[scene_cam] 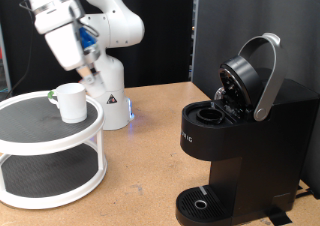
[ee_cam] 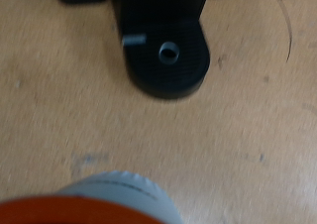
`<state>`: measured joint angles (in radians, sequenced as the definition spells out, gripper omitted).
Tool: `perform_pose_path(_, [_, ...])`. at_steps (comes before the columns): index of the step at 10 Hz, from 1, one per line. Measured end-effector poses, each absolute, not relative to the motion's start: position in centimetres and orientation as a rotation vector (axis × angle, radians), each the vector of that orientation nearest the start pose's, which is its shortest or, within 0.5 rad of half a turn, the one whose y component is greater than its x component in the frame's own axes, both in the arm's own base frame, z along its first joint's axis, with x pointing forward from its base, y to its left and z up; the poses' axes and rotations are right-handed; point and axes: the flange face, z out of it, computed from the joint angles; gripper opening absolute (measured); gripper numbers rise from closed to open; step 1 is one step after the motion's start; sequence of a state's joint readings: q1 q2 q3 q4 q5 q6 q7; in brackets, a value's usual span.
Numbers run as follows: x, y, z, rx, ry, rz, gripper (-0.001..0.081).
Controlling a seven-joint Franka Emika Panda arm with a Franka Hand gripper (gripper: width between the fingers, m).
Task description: Make a cup of coffee with the keurig machine
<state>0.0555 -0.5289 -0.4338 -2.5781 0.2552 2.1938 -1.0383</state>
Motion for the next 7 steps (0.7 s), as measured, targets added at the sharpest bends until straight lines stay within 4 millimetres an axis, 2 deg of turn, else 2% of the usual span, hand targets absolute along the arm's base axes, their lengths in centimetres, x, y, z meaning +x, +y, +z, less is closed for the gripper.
perform_pose_path(5, [41.2, -8.8, 46.5, -2.697, -0.854, -0.475, 0.0435])
perform_pose_path(6, [42.0, -8.2, 46.3, -2.717, -0.838, -0.465, 0.0431])
perform_pose_path(7, [42.0, -8.2, 46.3, -2.715, -0.841, -0.464, 0.0431])
